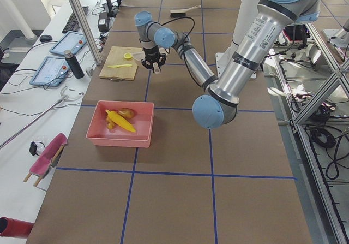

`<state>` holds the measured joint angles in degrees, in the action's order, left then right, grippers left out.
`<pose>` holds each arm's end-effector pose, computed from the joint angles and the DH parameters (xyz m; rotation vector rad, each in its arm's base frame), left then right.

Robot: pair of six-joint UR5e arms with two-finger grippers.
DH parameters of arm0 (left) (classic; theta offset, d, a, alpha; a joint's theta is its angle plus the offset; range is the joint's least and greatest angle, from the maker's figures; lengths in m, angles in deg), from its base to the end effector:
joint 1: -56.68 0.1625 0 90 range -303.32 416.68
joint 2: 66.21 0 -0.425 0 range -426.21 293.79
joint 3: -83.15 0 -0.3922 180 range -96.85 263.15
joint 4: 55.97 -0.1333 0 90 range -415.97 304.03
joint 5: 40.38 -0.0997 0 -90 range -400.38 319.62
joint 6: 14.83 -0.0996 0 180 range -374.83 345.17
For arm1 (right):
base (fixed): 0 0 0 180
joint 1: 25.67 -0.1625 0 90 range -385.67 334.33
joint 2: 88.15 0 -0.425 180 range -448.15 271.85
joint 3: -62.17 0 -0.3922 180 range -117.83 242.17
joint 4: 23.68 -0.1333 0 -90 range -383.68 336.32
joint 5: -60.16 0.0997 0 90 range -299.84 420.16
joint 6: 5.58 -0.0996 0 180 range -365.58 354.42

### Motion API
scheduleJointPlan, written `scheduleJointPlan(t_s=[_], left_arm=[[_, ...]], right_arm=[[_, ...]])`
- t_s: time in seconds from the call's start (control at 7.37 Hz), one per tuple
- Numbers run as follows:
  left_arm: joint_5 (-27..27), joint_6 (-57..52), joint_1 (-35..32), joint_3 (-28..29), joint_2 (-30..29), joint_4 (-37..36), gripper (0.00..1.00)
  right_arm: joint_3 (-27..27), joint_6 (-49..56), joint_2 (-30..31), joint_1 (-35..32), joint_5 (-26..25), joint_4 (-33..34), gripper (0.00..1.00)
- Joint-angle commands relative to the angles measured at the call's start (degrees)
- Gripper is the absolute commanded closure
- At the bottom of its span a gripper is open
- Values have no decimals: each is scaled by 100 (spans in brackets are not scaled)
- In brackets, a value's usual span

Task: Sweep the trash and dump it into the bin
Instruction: 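Lower the empty dustpan back onto the table with the left gripper and release it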

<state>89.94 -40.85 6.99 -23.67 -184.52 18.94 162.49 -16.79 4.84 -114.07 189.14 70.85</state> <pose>0.3373 -0.5040 0.2745 0.4437 0.8000 1.2664 0.0575 -0.4720 0.6093 -0.0292 -0.6818 0.1446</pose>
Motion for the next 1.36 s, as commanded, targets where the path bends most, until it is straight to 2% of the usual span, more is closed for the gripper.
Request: scheduleJointPlan(t_s=[0.0,0.68,1.09,1.22], left_arm=[[-42,123,415,73,377,531,100],[-42,71,715,714,406,1165,100],[-112,79,715,759,423,1288,98],[-286,79,715,759,423,1332,58]], right_arm=[[58,22,26,7,127,-75,0],[164,31,44,7,320,-66,0],[146,40,97,7,409,-66,0],[103,40,97,7,365,-75,0]])
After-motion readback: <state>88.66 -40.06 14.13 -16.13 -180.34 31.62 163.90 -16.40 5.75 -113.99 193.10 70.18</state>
